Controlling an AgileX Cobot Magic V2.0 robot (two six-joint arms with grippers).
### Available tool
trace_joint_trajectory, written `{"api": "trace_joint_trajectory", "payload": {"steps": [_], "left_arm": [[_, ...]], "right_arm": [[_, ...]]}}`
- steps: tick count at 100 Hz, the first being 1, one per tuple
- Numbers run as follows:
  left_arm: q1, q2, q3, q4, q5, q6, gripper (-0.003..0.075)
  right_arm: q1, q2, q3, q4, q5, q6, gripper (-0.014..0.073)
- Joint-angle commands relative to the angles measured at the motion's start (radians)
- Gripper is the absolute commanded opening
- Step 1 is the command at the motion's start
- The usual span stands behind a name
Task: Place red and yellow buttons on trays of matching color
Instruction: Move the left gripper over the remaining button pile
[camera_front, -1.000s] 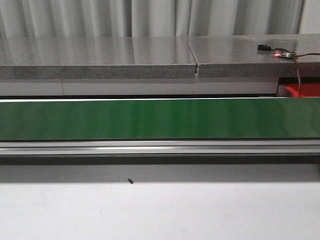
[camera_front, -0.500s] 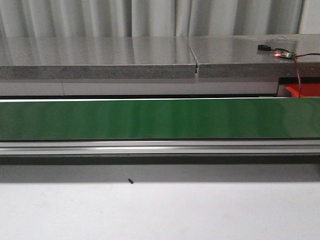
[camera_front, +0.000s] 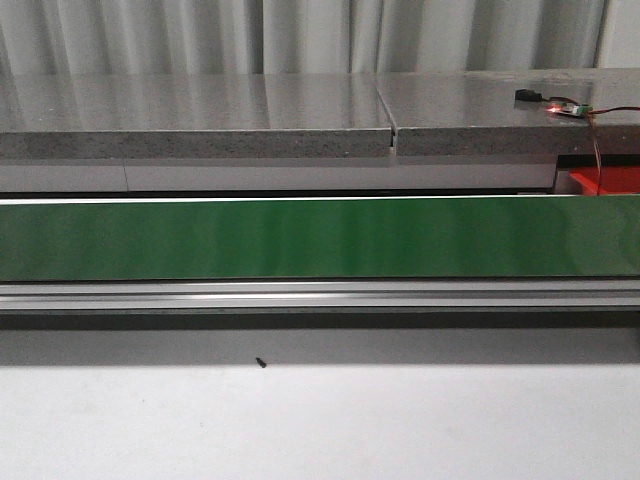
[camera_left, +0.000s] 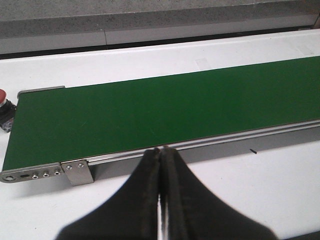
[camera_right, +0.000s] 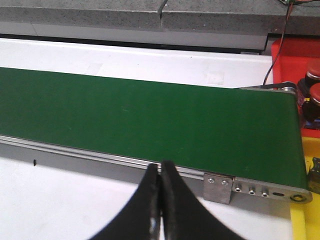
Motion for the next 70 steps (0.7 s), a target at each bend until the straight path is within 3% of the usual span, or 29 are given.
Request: {"api": "trace_joint_trajectory", "payload": {"steps": [1,29,55,70], "left_arm": [[-0.006,0.008,-0.023,-0.016,-0.081,0.001,-0.0019],[-0.006,0.028,-0.023,0.022,-0.127,0.001,-0.0019],[-0.006,0.170,-0.023,0.113,-0.201,-0.226,-0.0019],[0.007,0.271,-0.039,0.136,-0.235,-0.246,-0.0018]], "right_arm": [[0.001,-0.004,-0.018,0.040,-0.057,-0.011,-0.0069],[0.001,-0.004,-0.018,0.048,-0.079,-0.011,-0.0069],[0.001,-0.004,-0.018,0.048,-0.086,-0.011,-0.0069],[0.001,-0.004,-0.018,0.048,-0.086,-0.011,-0.0069]]}}
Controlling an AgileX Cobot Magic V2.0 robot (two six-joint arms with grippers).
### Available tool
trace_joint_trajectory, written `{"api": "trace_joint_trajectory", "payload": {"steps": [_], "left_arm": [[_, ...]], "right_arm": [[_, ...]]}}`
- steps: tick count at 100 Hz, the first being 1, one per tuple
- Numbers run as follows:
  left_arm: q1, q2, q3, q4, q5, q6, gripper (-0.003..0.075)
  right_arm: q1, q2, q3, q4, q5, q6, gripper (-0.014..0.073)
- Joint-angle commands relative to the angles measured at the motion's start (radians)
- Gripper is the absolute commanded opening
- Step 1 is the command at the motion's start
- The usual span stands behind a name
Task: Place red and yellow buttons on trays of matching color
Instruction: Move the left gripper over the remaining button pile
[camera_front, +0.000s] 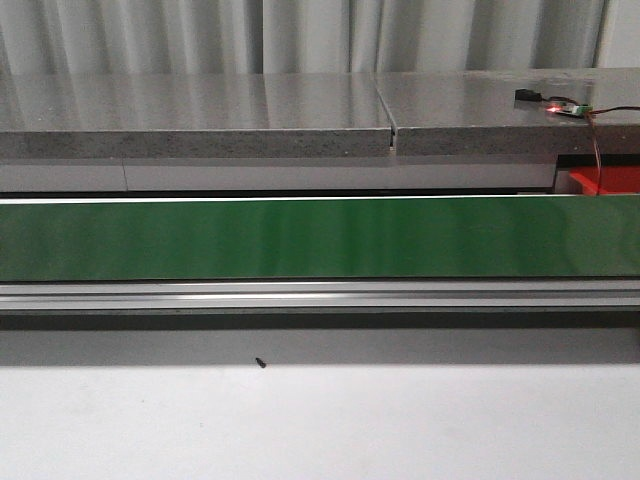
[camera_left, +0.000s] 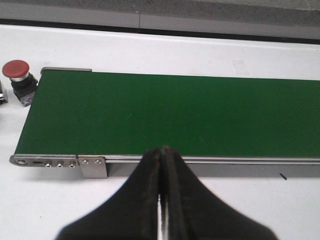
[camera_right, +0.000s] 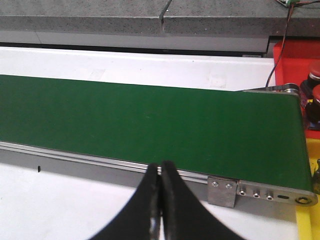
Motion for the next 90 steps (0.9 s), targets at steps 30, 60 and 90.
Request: {"api": "trace_joint_trajectory", "payload": {"steps": [30,60,90], "left_arm": [[0.223,0.262,-0.146,-0.023,-0.093,0.010,-0.0018],[0.414,0.446,-0.266,-0.070,-0.070,0.015,0.0009],[0.583,0.612,-0.352,-0.104,-0.017,0.015,0.0524]], "right_arm": [[0.001,0.003,-0.027,0.024,-0.071,-0.010,-0.0069],[0.001,0.003,-0.027,0.024,-0.066,-0.010,-0.0069],[0.001,0.003,-0.026,0.024,-0.065,-0.010,-0.0069]]}}
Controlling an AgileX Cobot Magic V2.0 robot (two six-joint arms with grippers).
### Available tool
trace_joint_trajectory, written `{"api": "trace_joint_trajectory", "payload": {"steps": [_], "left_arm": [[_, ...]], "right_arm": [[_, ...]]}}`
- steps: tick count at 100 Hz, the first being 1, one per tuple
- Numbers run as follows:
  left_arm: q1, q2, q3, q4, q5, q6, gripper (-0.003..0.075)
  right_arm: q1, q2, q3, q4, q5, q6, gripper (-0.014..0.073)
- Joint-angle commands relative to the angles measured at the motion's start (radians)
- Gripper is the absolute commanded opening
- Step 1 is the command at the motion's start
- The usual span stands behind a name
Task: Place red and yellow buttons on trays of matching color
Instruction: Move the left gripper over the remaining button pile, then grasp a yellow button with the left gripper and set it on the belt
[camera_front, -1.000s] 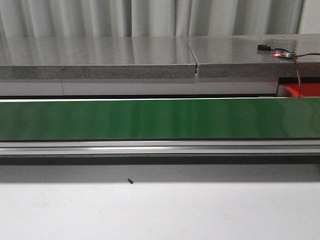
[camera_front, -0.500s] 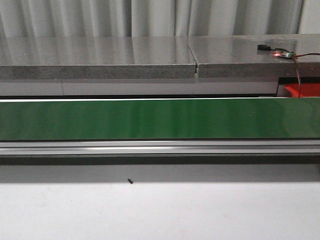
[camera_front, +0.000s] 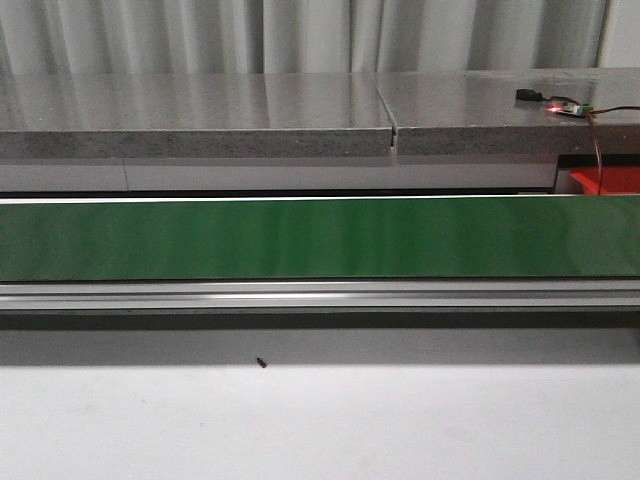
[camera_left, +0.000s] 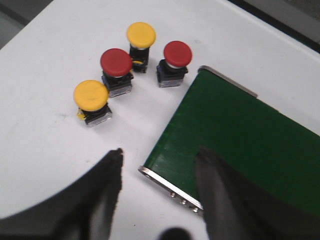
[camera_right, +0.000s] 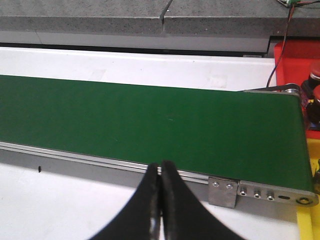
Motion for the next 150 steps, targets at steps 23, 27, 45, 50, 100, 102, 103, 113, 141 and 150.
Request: {"api": "trace_joint_trajectory", "payload": {"steps": [23,27,45,50,100,102,103,113,141,150], "left_arm": [[0.110,0.176,-0.115,-0.030,0.109,0.001,0.0547],[0.119,0.205,-0.136,-0.030,0.129,0.001,0.0546],[0.131,0.345,-0.256,-0.018,0.216,0.002,0.0546],[0.131,0.386,-0.292,-0.018,0.248,0.007,0.0546],[0.131,0.701,-0.576,-0.003,0.358,0.055,0.0545],[0.131,0.707,-0.576,-0.001,0.358,0.055,0.0545],[0.131,0.711,-0.578,-0.001,0.358,0.055,0.0545],[0.131,0.736,-0.586,0.004,0.360,0.055,0.0545],[0.131,0.781,-0.586,0.004,0.339,0.055,0.0480],[0.131,0.781,-0.586,0.004,0.313,0.055,0.0353]], "right_arm": [[0.001,0.003,-0.026,0.023,-0.067,-0.010,-0.0069],[0.001,0.003,-0.026,0.023,-0.067,-0.010,-0.0069],[0.001,0.003,-0.026,0.023,-0.067,-0.010,-0.0069],[0.001,0.003,-0.026,0.023,-0.067,-0.010,-0.0069],[0.001,0.003,-0.026,0.024,-0.067,-0.010,-0.0069],[0.001,0.003,-0.026,0.024,-0.067,-0.010,-0.0069],[0.001,0.003,-0.026,0.024,-0.067,-0.010,-0.0069],[0.001,0.003,-0.026,0.024,-0.067,-0.010,-0.0069],[0.001,0.003,-0.026,0.024,-0.067,-0.010,-0.0069],[0.001,0.003,-0.026,0.024,-0.066,-0.010,-0.0069]]}}
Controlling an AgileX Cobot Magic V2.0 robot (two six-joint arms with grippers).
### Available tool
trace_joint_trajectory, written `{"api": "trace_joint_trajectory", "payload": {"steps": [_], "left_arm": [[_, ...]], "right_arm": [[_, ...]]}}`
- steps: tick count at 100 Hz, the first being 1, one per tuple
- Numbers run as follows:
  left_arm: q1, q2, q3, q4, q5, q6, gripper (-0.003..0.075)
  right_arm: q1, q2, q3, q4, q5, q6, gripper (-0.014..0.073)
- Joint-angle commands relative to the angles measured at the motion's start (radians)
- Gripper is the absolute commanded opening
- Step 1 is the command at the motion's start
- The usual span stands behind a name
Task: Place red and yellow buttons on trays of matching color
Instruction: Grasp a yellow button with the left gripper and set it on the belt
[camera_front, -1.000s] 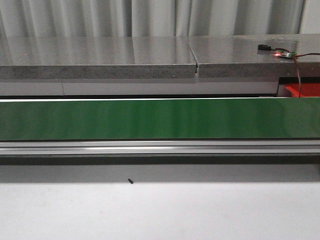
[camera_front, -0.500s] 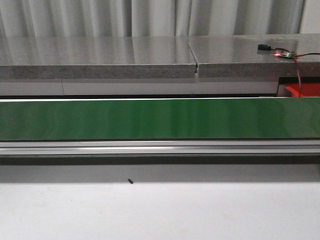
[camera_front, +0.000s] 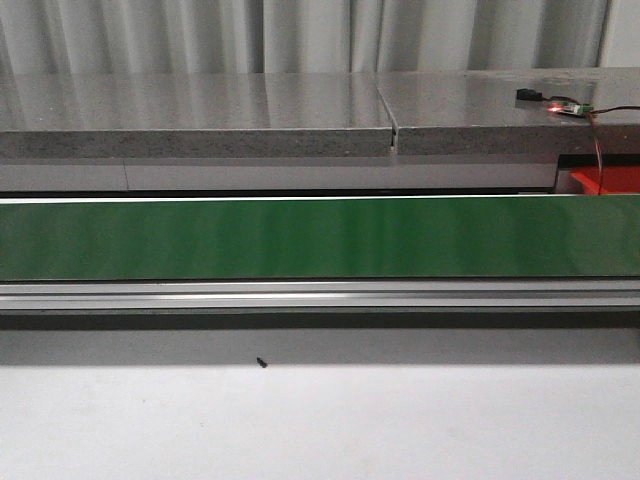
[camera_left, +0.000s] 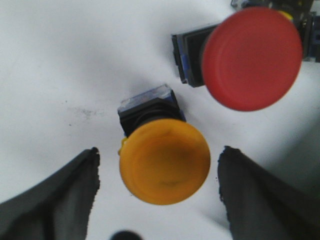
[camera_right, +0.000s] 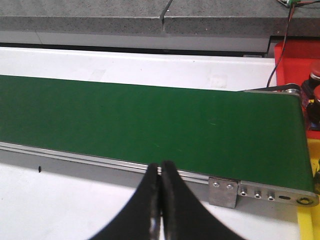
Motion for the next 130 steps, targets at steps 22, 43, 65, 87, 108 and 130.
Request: {"api": "trace_joint_trajectory", "payload": {"steps": [22,43,65,87,108,130], "left_arm": [[0.004,-0.051,-0.031,-0.013,-0.047,0.018,0.0218],[0.004,-0.103,-0.031,-0.019,-0.034,0.022,0.0218],[-0.011,-0.236,-0.031,-0.153,-0.038,0.076,0.0218],[-0.095,-0.317,-0.029,-0.121,-0.031,0.078,0.0218],[-0.173,-0.319,-0.023,-0.121,-0.003,0.078,0.0218],[-0.256,-0.319,0.024,-0.107,0.002,0.078,0.0218]], "right_arm": [[0.001,0.003,-0.026,0.022,-0.066,-0.010,-0.0069],[0.001,0.003,-0.026,0.022,-0.066,-0.010,-0.0069],[0.001,0.003,-0.026,0.023,-0.067,-0.010,-0.0069],[0.001,0.003,-0.026,0.023,-0.067,-0.010,-0.0069],[0.001,0.003,-0.026,0.023,-0.067,-0.010,-0.0069],[0.001,0.003,-0.026,0.023,-0.067,-0.010,-0.0069]]}}
